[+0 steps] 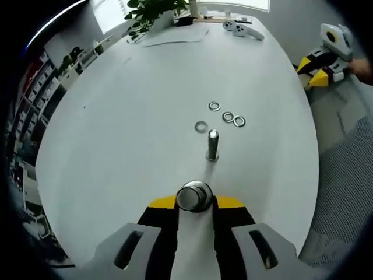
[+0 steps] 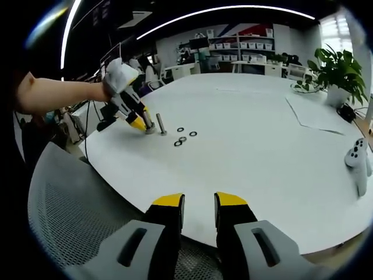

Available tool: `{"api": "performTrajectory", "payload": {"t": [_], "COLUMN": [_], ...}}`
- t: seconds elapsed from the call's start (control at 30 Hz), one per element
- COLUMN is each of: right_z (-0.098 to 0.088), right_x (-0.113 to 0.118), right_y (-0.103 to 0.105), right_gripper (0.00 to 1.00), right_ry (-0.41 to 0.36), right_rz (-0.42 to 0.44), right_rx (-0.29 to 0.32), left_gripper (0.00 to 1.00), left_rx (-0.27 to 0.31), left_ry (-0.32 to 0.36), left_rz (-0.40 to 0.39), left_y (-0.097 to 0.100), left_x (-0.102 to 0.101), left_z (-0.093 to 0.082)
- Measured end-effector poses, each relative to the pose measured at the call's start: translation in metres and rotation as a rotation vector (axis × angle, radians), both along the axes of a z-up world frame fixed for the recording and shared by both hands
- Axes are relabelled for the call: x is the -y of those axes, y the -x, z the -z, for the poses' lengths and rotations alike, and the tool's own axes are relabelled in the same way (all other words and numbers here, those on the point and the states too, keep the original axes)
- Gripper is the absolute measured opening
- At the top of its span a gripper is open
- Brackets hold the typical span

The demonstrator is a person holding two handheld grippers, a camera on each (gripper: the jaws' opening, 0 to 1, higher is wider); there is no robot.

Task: Place the washer onto the threaded stud by aligning its center hole with the stud, sliding it down to the base, and recovering from edge contact or off-axis alignment until the washer reaches the visible bottom stop.

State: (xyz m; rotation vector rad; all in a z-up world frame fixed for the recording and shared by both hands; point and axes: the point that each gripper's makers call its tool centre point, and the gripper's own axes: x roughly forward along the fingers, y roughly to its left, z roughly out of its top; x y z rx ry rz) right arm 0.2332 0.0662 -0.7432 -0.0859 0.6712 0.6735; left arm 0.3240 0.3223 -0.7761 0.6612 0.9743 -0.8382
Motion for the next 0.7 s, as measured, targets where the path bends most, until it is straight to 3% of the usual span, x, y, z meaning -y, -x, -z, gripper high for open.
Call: {"api": "performTrajectory", "payload": {"t": [0.27,0.7], "right_z": [0.0,0.002], "right_x": [-0.001,0.0], "right_y": [0.0,0.002], "right_gripper": [0.23,0.23], "right_ry": [0.001,0.013], "right_rz": [-0.007,-0.014], "right_rx": [-0.001,-0.012], "left_gripper": [0.26,0.32], "left_rx": [0.057,0.182], "left_ry": [0.028,0.159], "left_rz": [-0.028,-0.072], "left_y": [0.004,0.029], "left_x": [-0.004,0.016], "left_z": [-0.016,-0.073]}}
